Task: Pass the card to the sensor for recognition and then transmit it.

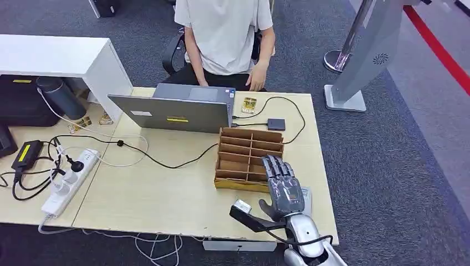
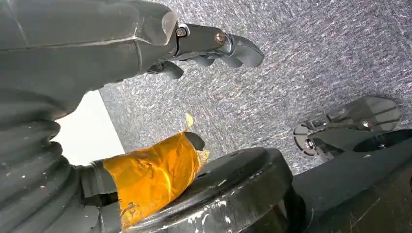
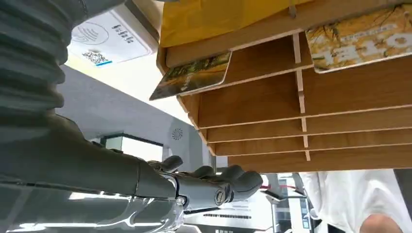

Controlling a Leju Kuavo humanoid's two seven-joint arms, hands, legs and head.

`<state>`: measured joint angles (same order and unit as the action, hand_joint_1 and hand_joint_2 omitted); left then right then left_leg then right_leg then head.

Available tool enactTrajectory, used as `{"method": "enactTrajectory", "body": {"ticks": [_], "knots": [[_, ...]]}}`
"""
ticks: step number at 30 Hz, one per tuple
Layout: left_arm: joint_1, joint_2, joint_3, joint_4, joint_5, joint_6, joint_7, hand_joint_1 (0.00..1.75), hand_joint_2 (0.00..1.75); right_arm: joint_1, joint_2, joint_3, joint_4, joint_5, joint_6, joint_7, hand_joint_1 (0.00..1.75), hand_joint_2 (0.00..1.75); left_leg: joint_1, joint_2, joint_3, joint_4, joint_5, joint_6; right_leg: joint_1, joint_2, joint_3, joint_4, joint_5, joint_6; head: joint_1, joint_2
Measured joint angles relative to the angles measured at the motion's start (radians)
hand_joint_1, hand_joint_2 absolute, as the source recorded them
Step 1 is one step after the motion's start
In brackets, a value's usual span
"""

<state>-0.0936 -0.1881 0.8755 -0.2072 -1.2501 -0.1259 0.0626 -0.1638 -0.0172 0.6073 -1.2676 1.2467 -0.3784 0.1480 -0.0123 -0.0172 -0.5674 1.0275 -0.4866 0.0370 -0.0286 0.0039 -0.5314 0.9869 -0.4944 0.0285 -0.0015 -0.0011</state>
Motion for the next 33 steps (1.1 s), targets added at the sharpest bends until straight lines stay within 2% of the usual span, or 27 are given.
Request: {"method": "enactTrajectory", "body": {"ticks": [19,20,26,33], "knots": [[-0.001,0.000,-0.002,0.000,0.000,-0.003,0.001,0.00,1.75,-0.046,0.000,0.010,0.069,0.020,-0.004,0.013,0.00,1.75,0.000,0.000,0.000,0.000,0.000,0.000,0.000,0.000,0.000,0.000,0.000,0.000,0.000,0.000],[-0.001,0.000,-0.002,0.000,0.000,-0.003,0.002,0.00,1.75,-0.046,0.000,0.009,0.072,0.020,-0.006,0.015,1.75,1.75,0.000,0.000,0.000,0.000,0.000,0.000,0.000,0.000,0.000,0.000,0.000,0.000,0.000,0.000],[-0.001,0.000,-0.006,0.000,0.000,-0.003,0.002,0.00,1.75,-0.046,0.000,0.009,0.081,0.003,-0.037,-0.006,1.75,1.75,0.000,0.000,0.000,0.000,0.000,0.000,0.000,0.000,0.000,0.000,0.000,0.000,0.000,0.000],[-0.001,0.000,-0.008,0.000,0.000,-0.003,0.003,0.00,1.75,-0.046,0.000,0.009,0.079,-0.002,-0.040,-0.015,1.75,1.75,0.000,0.000,0.000,0.000,0.000,0.000,0.000,0.000,0.000,0.000,0.000,0.000,0.000,0.000]]}}
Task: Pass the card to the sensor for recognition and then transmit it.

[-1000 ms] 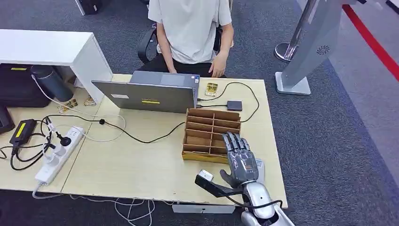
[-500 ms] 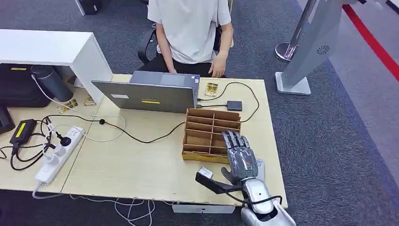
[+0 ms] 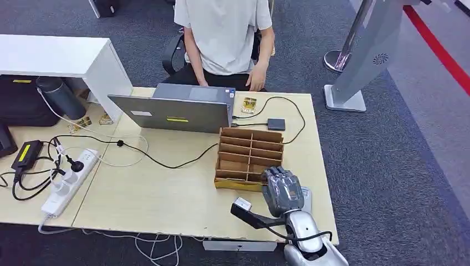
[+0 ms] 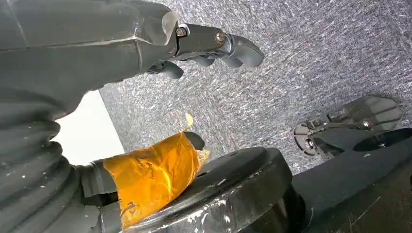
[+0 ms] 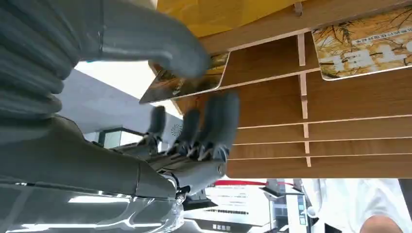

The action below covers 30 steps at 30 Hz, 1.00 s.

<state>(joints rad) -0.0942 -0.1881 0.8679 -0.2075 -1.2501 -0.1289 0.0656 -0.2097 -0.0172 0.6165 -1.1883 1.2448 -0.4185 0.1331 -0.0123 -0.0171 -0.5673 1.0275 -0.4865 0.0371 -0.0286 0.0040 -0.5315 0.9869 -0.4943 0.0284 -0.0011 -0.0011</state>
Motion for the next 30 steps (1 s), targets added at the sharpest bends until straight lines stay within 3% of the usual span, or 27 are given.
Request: {"method": "enactTrajectory", "body": {"ticks": [11,25,30], "knots": [[0.000,0.000,-0.009,0.000,-0.005,-0.018,-0.007,0.00,1.75,0.000,0.000,0.000,-0.002,-0.002,-0.014,-0.006,1.75,1.75,0.000,0.000,0.000,0.000,0.000,0.000,0.000,0.000,0.000,0.000,0.000,0.000,0.000,0.000],[0.000,0.000,-0.023,0.000,-0.006,0.019,-0.023,0.00,1.75,0.000,0.000,-0.025,-0.026,-0.064,-0.031,-0.034,1.75,1.75,0.000,0.000,0.000,0.000,0.000,0.000,0.000,0.000,0.000,0.000,0.000,0.000,0.000,0.000],[0.000,0.000,-0.024,0.000,-0.006,0.025,-0.023,0.00,1.75,-0.039,-0.014,-0.063,-0.065,-0.173,0.071,-0.057,1.75,1.75,0.000,0.001,0.000,0.000,0.001,0.000,0.000,0.001,0.000,0.000,0.001,0.000,0.000,0.000]]}}
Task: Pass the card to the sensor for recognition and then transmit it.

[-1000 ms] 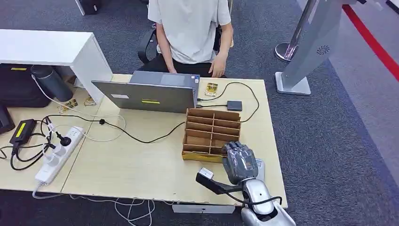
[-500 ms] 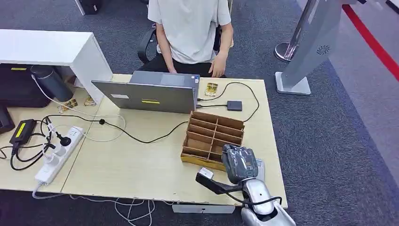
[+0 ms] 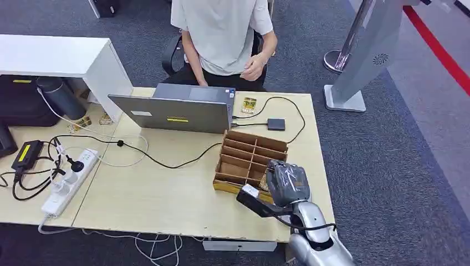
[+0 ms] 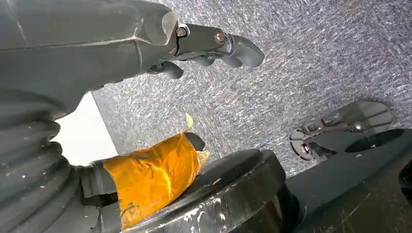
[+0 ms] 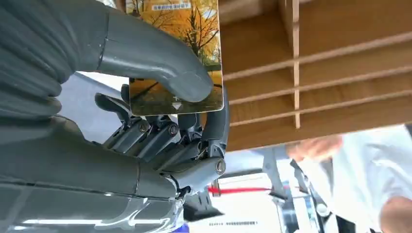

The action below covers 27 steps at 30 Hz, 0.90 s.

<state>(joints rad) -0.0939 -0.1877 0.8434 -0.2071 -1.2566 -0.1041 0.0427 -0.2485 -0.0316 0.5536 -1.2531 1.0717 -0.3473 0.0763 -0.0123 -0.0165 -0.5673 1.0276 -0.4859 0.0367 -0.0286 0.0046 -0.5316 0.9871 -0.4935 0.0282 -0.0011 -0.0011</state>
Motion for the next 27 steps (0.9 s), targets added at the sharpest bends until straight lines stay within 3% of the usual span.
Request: {"method": "enactTrajectory", "body": {"ticks": [4,10,17,20,25,27], "knots": [[0.000,0.000,0.000,0.000,0.006,0.002,0.000,0.00,1.75,-0.074,-0.026,-0.023,-0.012,-0.114,0.150,-0.020,1.75,1.75,0.000,0.000,0.000,0.000,0.001,0.000,0.000,0.000,0.000,0.000,0.001,0.001,0.000,0.000],[0.000,-0.005,0.000,0.000,0.014,0.003,-0.001,0.00,1.75,-0.202,-0.066,-0.035,-0.012,-0.197,0.307,-0.023,1.75,1.75,0.000,0.000,0.000,0.000,0.002,-0.001,0.000,0.001,0.000,0.000,0.002,0.001,0.000,0.000],[-0.001,-0.010,0.000,0.000,0.024,0.010,-0.001,0.00,1.75,-0.329,-0.080,-0.025,0.031,-0.349,0.398,-0.034,1.75,1.75,0.000,0.000,0.000,0.000,0.002,-0.001,0.000,0.001,0.000,0.001,0.002,0.001,0.000,0.000],[-0.001,-0.009,0.000,0.000,0.024,0.010,0.004,0.00,1.75,-0.365,-0.079,-0.020,0.054,-0.358,0.342,-0.035,1.75,1.75,0.000,0.000,0.000,0.000,0.002,-0.001,0.000,0.001,0.000,0.001,0.002,0.001,0.000,0.000],[-0.003,-0.009,-0.002,0.000,0.017,-0.018,0.009,0.00,1.75,-0.388,-0.061,-0.029,0.059,-0.116,0.021,0.048,1.75,1.75,0.000,0.000,0.000,0.000,0.002,-0.002,0.000,0.001,0.000,0.001,0.002,0.001,0.000,0.000],[-0.006,-0.010,-0.008,0.000,0.015,-0.026,0.009,0.00,1.75,-0.396,-0.052,-0.034,0.060,-0.021,-0.045,0.070,1.75,1.75,0.000,0.000,0.000,0.000,0.002,-0.002,0.000,0.001,-0.001,0.001,0.002,0.001,0.000,0.000]]}}
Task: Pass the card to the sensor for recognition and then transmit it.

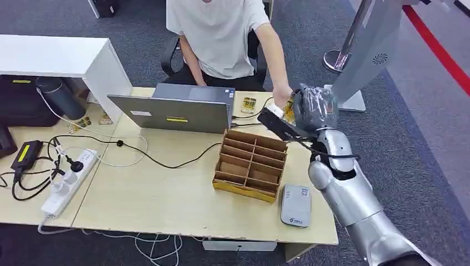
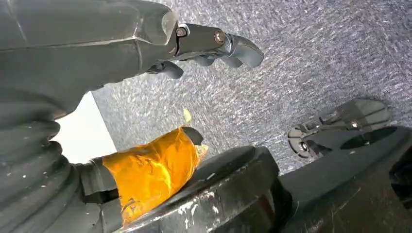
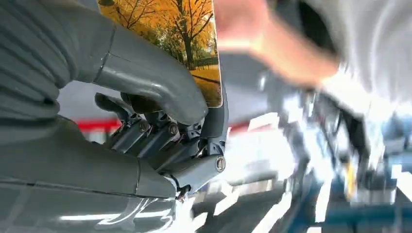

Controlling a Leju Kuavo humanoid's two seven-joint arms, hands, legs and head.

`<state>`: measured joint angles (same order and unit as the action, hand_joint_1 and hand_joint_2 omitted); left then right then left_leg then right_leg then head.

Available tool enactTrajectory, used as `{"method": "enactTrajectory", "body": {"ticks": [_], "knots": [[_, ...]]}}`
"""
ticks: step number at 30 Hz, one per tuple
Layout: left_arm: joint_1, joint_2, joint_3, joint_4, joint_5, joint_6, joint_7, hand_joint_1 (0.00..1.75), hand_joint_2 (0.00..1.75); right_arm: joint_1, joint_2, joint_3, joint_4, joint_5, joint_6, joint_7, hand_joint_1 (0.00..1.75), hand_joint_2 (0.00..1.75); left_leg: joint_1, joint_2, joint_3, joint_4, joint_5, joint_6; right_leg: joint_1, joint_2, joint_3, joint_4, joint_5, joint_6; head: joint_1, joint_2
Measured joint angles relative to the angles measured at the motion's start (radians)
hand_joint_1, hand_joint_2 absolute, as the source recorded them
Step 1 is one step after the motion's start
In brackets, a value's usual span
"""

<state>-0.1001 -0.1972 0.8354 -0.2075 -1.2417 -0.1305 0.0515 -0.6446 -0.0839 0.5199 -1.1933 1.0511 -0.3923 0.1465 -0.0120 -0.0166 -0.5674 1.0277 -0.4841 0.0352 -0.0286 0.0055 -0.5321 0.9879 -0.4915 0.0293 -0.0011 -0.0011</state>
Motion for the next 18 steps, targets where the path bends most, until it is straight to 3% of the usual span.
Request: {"method": "enactTrajectory", "body": {"ticks": [4,11,17,18], "knots": [[-0.005,-0.001,-0.008,0.000,-0.001,-0.011,0.000,0.00,1.75,-0.008,0.021,-0.021,0.004,0.123,-0.064,0.011,1.75,1.75,0.000,0.000,0.000,0.000,0.000,0.000,0.000,0.000,0.000,0.000,0.000,0.000,0.000,0.000],[-0.013,-0.016,-0.009,0.000,0.013,-0.028,0.013,0.00,1.75,-0.003,0.052,-0.058,0.005,0.231,-0.158,0.011,1.75,1.75,0.000,0.000,0.000,0.000,0.000,0.000,0.000,0.000,0.000,0.000,0.000,0.000,0.000,0.000],[-0.016,-0.017,-0.008,0.000,0.019,-0.040,0.014,0.00,1.75,0.003,0.071,-0.080,0.012,0.297,-0.195,0.011,1.75,1.75,0.000,0.000,0.000,0.000,0.000,0.000,0.000,0.000,0.000,0.000,0.000,0.000,0.000,0.000],[-0.017,-0.018,-0.008,0.000,0.021,-0.041,0.014,0.00,1.75,0.004,0.073,-0.082,0.015,0.307,-0.195,0.011,0.00,1.75,0.000,0.000,0.000,0.000,0.000,0.000,0.000,0.000,0.000,0.000,0.000,0.000,0.000,0.000]]}}
